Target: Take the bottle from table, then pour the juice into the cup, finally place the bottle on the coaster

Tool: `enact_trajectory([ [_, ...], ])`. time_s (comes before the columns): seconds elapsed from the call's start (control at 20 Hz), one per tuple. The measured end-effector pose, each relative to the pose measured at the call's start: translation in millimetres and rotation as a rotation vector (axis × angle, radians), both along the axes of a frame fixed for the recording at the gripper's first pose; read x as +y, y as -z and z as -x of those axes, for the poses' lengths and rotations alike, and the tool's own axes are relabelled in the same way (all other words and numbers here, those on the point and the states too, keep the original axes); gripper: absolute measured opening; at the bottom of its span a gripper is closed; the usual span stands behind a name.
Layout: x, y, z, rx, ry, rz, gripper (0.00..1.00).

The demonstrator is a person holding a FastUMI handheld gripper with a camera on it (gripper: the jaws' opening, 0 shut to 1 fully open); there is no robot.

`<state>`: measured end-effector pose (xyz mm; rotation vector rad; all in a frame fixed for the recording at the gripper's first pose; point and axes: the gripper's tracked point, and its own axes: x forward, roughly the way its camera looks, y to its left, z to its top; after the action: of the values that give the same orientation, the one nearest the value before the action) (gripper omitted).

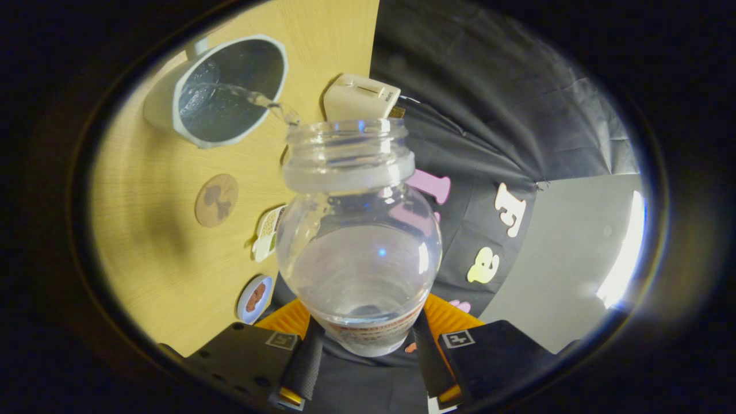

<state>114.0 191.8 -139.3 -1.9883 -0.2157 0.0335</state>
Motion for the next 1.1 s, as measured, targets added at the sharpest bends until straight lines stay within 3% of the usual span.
enact_trajectory([
  [0.75,7,11,1,0.02,-0.019,0.038,0.76],
  [1.1,-19,39,-1,0.197,0.117,-0.183,0.76],
])
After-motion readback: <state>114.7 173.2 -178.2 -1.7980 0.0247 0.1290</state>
